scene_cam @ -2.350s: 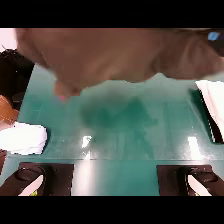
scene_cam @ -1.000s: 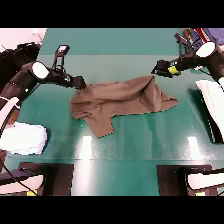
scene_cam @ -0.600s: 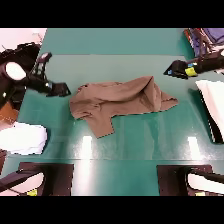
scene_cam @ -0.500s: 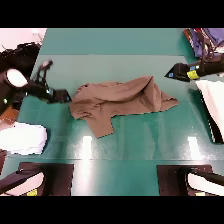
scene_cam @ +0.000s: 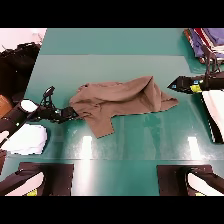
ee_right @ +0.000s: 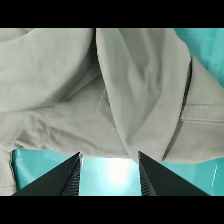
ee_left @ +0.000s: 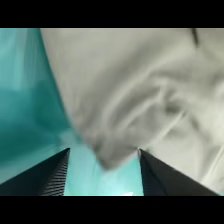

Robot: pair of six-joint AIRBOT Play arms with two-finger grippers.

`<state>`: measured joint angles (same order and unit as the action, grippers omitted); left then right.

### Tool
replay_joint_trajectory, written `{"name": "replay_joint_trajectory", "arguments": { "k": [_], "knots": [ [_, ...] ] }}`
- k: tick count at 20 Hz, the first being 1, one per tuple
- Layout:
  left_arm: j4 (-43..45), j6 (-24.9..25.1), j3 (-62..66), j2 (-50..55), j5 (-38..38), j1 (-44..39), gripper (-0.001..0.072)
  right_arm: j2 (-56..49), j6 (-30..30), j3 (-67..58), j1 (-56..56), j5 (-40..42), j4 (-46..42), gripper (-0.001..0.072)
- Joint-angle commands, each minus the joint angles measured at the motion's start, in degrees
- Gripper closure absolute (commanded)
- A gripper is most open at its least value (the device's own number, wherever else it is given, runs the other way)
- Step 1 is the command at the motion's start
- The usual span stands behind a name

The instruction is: Fold the shirts.

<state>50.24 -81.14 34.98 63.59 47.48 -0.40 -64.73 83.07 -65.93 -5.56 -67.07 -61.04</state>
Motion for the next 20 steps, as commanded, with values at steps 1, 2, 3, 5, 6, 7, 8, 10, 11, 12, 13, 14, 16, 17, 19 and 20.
{"name": "replay_joint_trajectory", "arguments": {
  "k": [1, 2, 3, 5, 6, 7, 8, 10, 11, 12, 13, 14, 16, 17, 19, 20],
  "knots": [
    [-5.9, 2.8, -1.4, 0.2, -5.6, 0.0, 0.0208, 0.5, 0.0, 0.7, 0.0, 0.1, 0.0, 0.0301],
    [-6.7, 3.4, -1.4, 0.5, -5.7, 0.0, 0.0208, 0.5, 0.0, 0.7, 0.0, 0.0, 0.0, 0.0301],
    [-7.3, 3.6, -1.4, 0.8, -6.0, 0.0, 0.0209, 0.5, 0.0, 0.7, 0.0, 0.0, 0.0, 0.0301],
    [-8.8, 4.1, -1.4, 1.4, -5.8, -0.2, 0.021, 0.5, 0.0, 0.7, 0.0, 0.1, 0.0, 0.0301],
    [-8.7, 4.8, -1.4, 1.5, -5.7, -0.7, 0.0352, 0.5, 0.0, 0.7, 0.0, 0.0, 0.0, 0.0301],
    [-8.8, 5.2, -1.4, 1.5, -5.6, -1.5, 0.0606, 0.5, 0.0, 0.7, 0.0, 0.0, 0.0, 0.0301],
    [-8.9, 5.2, -1.2, 1.5, -5.5, -2.1, 0.0679, 0.5, 0.0, 0.7, 0.1, -0.1, -0.2, 0.0301],
    [-7.6, 5.2, 1.3, 1.3, -3.6, -1.6, 0.0679, 0.4, 0.0, 0.7, 2.3, -2.7, -0.6, 0.0301],
    [-6.1, 5.2, 3.6, 1.1, -2.3, -0.8, 0.0679, 0.4, 0.0, 1.0, 4.2, -4.5, -1.0, 0.0301],
    [-4.4, 5.1, 6.6, 0.6, -0.9, 0.0, 0.0679, 0.7, 0.0, 2.3, 7.0, -6.2, -1.2, 0.0301],
    [-3.1, 5.1, 9.7, 0.2, 0.7, 0.8, 0.0679, 1.2, 0.0, 4.6, 10.0, -6.7, -1.1, 0.0301],
    [-2.0, 5.1, 12.5, 0.0, 2.1, 1.3, 0.0679, 1.7, 0.0, 7.6, 13.5, -6.4, -1.1, 0.0301],
    [-1.0, 5.1, 17.1, -0.1, 3.1, 1.2, 0.0679, 1.7, 0.0, 13.8, 19.7, -4.9, -0.6, 0.0301],
    [-1.2, 5.1, 18.3, -0.1, 3.1, 1.2, 0.0679, 1.0, -0.1, 16.8, 22.4, -3.5, 1.2, 0.0301],
    [-1.5, 5.1, 18.7, -0.1, 2.8, 1.2, 0.0679, -1.5, -3.2, 20.9, 25.8, -0.5, 6.6, 0.0303],
    [-1.4, 5.1, 18.6, -0.1, 3.0, 1.2, 0.0679, -3.3, -4.9, 22.3, 26.4, 1.3, 9.8, 0.0304]
  ]
}}
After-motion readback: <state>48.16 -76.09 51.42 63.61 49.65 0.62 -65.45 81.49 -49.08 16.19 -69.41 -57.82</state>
